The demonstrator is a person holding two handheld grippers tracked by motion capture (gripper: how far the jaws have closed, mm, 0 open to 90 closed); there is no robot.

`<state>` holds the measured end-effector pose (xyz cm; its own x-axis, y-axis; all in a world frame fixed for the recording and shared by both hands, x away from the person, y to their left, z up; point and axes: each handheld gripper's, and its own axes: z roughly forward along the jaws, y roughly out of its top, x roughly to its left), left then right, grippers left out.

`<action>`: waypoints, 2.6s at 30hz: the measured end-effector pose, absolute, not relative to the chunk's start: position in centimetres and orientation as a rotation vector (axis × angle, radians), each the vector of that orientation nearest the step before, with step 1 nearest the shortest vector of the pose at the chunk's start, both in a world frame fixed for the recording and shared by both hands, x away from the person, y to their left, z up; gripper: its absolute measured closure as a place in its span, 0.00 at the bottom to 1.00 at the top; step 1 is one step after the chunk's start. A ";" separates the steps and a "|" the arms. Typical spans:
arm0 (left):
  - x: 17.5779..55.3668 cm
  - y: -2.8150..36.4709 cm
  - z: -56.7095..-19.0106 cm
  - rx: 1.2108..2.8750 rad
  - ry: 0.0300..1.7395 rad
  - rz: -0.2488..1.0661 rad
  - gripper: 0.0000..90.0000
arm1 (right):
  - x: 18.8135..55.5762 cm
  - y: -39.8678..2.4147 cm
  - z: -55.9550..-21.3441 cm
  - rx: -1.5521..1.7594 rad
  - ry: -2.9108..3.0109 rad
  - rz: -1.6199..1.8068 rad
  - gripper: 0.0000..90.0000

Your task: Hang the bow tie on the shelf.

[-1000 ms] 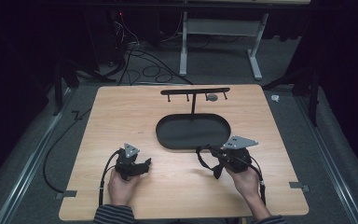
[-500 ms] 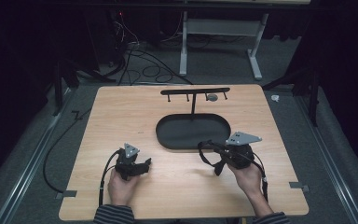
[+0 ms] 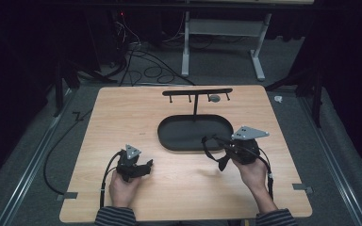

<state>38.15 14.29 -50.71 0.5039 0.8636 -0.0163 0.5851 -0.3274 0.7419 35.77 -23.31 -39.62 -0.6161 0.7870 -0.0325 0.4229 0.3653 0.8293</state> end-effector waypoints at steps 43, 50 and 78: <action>38.1 14.3 -50.7 2.045 1.183 0.504 0.31 | 39.7 -23.8 -36.8 1.100 2.137 1.188 0.95; 38.1 14.3 -50.7 2.045 1.183 0.504 0.31 | 40.4 -23.8 -36.3 1.102 2.130 1.193 0.95; 38.1 14.3 -50.7 2.044 1.183 0.503 0.31 | 43.6 -23.6 -34.6 1.168 2.073 1.217 0.95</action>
<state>38.15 14.31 -50.70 0.5046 0.8632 -0.0170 0.5863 -0.3281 0.7407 43.60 -23.65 -34.61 -0.5303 0.8474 0.0257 0.4354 0.2463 0.8659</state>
